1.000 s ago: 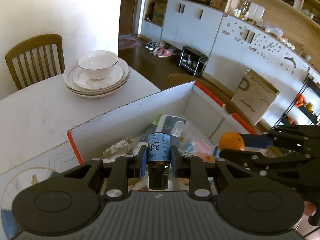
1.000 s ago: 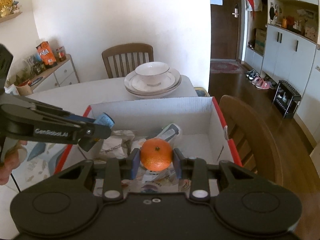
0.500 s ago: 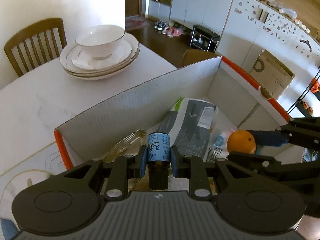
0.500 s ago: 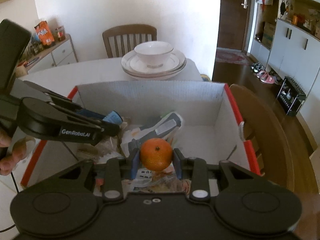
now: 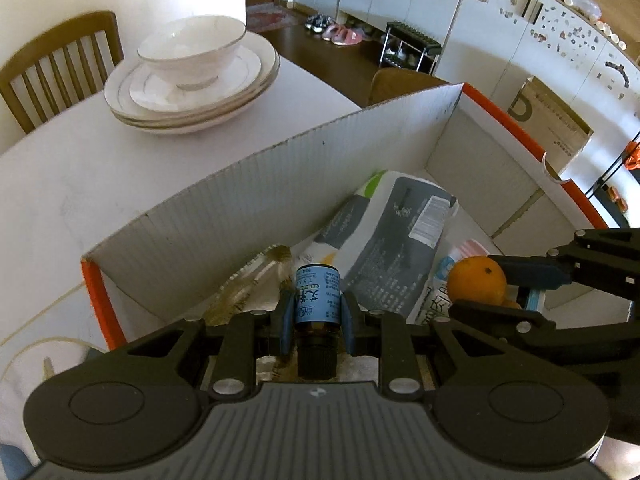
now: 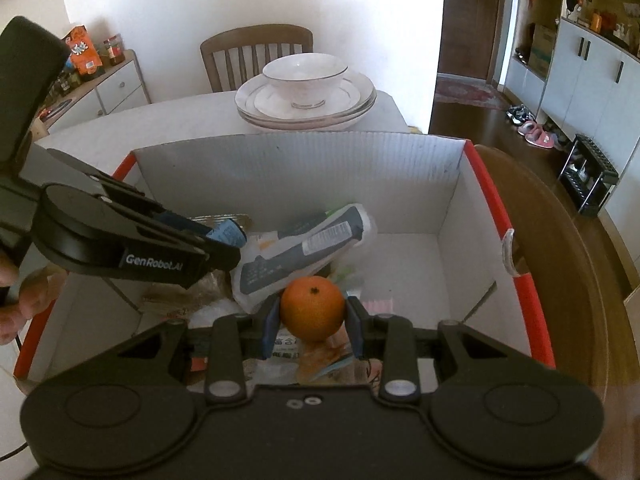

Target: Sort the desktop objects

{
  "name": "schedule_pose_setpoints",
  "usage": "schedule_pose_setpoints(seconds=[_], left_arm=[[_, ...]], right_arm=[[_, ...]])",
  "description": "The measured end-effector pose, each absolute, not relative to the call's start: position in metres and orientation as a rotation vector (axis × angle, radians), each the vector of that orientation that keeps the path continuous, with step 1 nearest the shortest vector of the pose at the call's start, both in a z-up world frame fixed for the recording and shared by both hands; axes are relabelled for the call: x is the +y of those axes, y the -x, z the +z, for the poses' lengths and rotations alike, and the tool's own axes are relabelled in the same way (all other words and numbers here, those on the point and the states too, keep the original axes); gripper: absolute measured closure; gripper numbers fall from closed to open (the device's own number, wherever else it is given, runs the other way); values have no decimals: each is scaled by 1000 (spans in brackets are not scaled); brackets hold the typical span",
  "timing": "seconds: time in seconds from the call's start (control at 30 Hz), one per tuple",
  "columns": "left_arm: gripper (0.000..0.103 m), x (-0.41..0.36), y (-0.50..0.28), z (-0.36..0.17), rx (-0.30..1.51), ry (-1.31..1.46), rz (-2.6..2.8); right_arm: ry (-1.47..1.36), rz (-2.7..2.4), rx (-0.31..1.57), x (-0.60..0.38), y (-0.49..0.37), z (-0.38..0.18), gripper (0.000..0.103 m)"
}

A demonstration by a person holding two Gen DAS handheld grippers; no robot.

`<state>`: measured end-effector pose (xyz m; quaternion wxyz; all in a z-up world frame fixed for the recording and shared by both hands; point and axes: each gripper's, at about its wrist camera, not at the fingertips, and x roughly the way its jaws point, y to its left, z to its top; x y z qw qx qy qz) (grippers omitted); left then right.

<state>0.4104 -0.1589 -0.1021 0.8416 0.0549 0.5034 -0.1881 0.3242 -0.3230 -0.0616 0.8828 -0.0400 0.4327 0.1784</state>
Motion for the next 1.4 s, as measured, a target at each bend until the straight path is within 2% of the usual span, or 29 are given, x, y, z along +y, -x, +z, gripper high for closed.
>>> schedule_pose_setpoints(seconds=[0.5, 0.63, 0.83, 1.23, 1.27, 1.33, 1.37, 1.4], left_arm=[[80, -159, -401, -88, 1038, -97, -395], [80, -157, -393, -81, 1019, -94, -393], [79, -153, -377, -70, 987, -77, -413], [77, -140, -338, -51, 921, -31, -449], [74, -138, -335, -50, 915, -29, -450], [59, -135, -328, -47, 901, -26, -453], [40, -133, -325, -46, 890, -24, -454], [35, -131, -322, -44, 876, -24, -457]], right_arm=[[95, 406, 916, -324, -328, -58, 65], [79, 424, 902, -328, -322, -52, 56], [68, 437, 868, -333, -309, -40, 49], [24, 445, 808, -339, -279, -16, 38], [21, 442, 802, -340, -276, -15, 38], [15, 437, 789, -339, -271, -12, 34], [11, 433, 782, -339, -269, -10, 33], [9, 429, 776, -339, -267, -9, 33]])
